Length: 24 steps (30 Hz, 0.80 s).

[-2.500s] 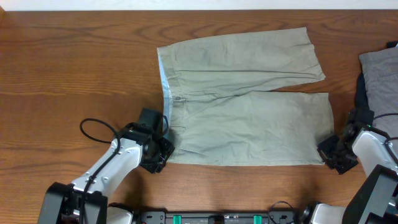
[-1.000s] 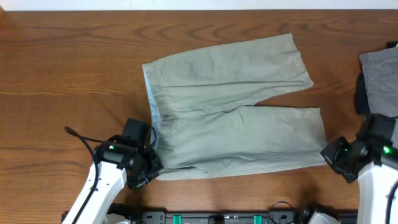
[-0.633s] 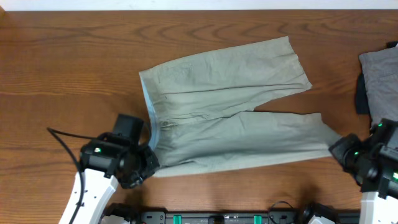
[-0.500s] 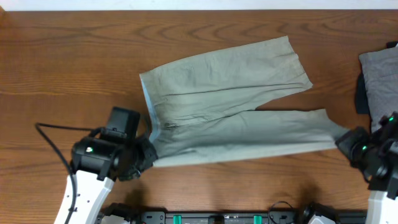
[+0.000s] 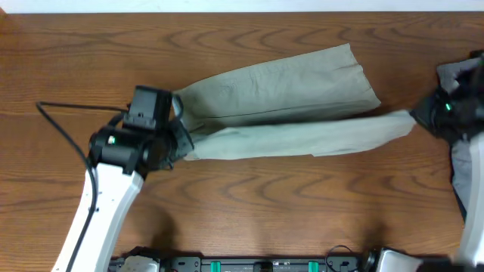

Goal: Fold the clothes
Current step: 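Lift the lower trouser edge with both grippers and fold it upward, then lay the folded edge onto the upper half and open both grippers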

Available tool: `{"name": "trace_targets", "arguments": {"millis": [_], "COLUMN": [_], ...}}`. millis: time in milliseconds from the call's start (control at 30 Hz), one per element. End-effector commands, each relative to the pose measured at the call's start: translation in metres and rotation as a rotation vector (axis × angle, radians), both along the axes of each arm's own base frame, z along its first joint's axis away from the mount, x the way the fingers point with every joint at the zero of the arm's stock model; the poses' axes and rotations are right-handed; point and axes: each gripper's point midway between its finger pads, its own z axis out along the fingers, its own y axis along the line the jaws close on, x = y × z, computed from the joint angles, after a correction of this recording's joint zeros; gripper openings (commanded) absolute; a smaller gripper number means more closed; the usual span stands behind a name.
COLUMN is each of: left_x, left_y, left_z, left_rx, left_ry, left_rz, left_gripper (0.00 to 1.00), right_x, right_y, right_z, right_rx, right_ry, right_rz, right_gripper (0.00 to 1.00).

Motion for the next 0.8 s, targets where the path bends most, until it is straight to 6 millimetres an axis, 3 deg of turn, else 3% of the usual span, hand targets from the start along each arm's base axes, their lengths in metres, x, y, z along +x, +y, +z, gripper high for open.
{"name": "trace_targets", "arguments": {"millis": [0,200,433,567,767], "left_x": [0.03,0.08,0.11,0.133,0.15], "left_y": [0.033,0.05,0.053,0.056,0.057], "left_z": [0.014,0.037,0.037,0.03,0.005], "left_rx": [0.11,0.096,0.115,0.134,0.153], "left_ry": [-0.086,-0.266,-0.337,-0.373,-0.339], "left_rz": [0.073,0.128,0.145,0.163,0.168], "left_gripper": [0.06,0.06,0.06,0.06,0.06], "right_x": [0.029,0.082,0.118,0.136,0.151], "right_y": [-0.01,-0.005,-0.011,-0.001,0.016], "right_z": [-0.003,-0.021,-0.04,-0.038,-0.03], "right_rx": [-0.1,-0.114,-0.13,-0.141,-0.161], "right_ry": [0.003,-0.055,-0.1,-0.156,-0.218], "right_rz": [0.019,0.044,0.039,0.065,0.109], "right_gripper": [0.01,0.01,0.01,0.01,0.01]}}
